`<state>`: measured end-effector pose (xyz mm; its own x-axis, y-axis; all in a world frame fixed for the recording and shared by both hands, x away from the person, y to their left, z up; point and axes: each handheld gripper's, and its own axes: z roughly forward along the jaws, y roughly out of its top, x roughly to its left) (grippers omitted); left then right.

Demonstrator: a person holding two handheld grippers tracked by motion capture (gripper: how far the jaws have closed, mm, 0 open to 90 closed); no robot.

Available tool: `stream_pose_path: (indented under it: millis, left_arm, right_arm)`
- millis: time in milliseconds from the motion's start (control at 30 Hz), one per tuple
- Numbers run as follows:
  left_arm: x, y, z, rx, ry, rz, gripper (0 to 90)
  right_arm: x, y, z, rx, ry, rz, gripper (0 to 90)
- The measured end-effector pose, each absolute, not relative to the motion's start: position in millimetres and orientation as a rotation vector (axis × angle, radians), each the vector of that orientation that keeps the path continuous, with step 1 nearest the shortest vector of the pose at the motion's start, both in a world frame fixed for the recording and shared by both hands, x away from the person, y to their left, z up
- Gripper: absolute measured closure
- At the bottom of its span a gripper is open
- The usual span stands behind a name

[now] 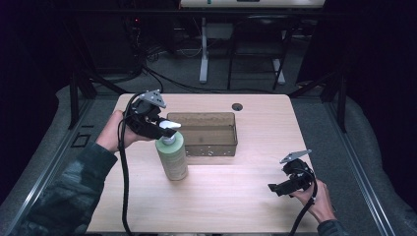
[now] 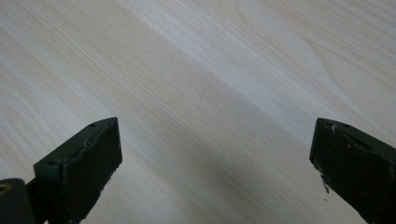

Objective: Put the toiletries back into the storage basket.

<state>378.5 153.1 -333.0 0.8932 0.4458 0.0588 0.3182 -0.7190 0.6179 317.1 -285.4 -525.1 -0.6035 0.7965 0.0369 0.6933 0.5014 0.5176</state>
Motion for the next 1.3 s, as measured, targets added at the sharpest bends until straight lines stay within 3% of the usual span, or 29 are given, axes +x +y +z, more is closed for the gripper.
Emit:
stream_pose_path:
  millis: [1300]
  left_arm:
    - [378, 162, -293, 2.463, 0.567, 0.317, 61.8]
  right_arm:
    - [321, -282, -528, 1.250, 2.553, 0.675, 0.0]
